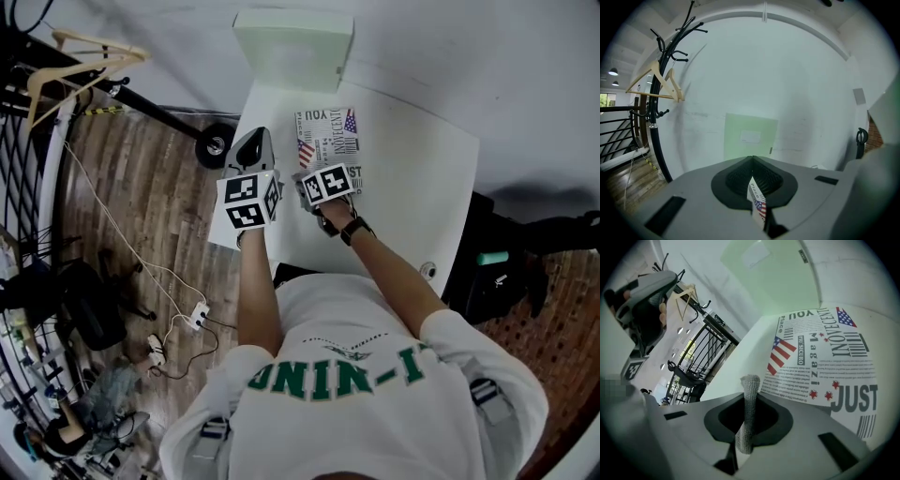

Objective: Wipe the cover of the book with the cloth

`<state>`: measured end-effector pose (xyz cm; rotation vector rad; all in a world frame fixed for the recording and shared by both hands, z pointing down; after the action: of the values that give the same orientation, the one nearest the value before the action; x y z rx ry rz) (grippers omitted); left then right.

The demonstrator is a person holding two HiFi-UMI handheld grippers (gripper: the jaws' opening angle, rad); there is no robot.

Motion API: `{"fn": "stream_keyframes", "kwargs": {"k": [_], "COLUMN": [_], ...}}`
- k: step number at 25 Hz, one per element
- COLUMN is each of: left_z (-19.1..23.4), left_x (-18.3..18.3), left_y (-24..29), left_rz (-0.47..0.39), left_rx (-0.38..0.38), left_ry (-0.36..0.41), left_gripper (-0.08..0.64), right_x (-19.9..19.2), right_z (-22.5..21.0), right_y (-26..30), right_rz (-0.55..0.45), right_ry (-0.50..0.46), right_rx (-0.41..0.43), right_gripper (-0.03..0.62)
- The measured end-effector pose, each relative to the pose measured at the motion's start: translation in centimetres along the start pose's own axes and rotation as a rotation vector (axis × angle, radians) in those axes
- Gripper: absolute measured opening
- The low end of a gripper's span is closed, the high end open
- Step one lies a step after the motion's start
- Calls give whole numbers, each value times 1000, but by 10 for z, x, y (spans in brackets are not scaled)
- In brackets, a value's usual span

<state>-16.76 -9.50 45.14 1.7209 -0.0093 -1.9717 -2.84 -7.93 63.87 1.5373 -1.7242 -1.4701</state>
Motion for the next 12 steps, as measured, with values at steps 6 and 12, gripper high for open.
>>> {"fn": "stream_keyframes", "kwargs": {"k": [6,12], "left_z": [0,-13], "left_x": [3,3], "left_y": [-12,-10], "left_rz": [-20,-21], "left_rx": [12,-10], "left_ry": [-2,5], "left_gripper": [14,13], "right_x": [-8,-25], "right_z": [-33,-99], "right_y": [-18,-63], "right_rz": [-40,-86], "right_ry": [48,148], "right_rx": [-49,-159], "right_gripper": [34,34]}}
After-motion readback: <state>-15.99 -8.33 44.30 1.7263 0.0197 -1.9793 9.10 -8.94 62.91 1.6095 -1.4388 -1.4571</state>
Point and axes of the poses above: the fingertips, and each gripper's own axes: y forward along the fingers, z to its left, x out of its top, the point moved 8 cm from there along -y, backward along the fingers, and after that the axes turned 10 degrees about -x, right-handed, at the moved point
